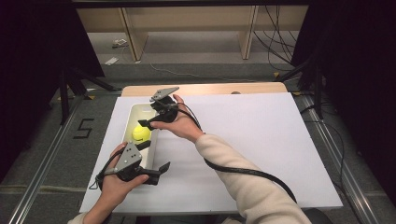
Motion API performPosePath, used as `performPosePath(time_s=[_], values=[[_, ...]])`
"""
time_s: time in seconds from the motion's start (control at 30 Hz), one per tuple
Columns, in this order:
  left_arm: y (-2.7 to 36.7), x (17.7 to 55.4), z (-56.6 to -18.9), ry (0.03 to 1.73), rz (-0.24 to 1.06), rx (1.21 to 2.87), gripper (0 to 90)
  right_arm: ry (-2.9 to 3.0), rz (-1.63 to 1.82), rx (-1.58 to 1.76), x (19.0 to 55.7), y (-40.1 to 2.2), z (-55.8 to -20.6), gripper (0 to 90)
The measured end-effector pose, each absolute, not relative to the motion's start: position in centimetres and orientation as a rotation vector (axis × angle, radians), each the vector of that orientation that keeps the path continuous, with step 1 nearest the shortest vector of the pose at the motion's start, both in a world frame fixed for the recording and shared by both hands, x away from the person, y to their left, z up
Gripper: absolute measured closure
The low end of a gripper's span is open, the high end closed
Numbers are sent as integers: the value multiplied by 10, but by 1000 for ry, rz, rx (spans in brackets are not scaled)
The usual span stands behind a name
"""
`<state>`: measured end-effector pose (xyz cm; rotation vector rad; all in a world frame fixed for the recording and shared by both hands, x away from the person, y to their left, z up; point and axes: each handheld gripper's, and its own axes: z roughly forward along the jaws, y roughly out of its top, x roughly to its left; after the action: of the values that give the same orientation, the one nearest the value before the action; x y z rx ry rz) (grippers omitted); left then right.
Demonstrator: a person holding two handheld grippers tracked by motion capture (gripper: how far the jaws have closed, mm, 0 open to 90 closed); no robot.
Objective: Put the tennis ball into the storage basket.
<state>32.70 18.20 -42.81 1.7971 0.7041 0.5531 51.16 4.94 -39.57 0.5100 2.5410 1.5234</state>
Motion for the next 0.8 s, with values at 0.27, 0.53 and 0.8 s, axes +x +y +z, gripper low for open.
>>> performPosePath(time_s=[0.27, 0.53, 0.8], values=[[182, 327, -428, 702, 554, 1797, 15, 2521, 1534, 529, 509, 36, -394, 155], [183, 327, -428, 703, 553, 1796, 15, 2512, 1531, 528, 506, 26, -392, 155], [182, 327, -428, 704, 553, 1796, 15, 2503, 1530, 535, 504, 16, -391, 155]])
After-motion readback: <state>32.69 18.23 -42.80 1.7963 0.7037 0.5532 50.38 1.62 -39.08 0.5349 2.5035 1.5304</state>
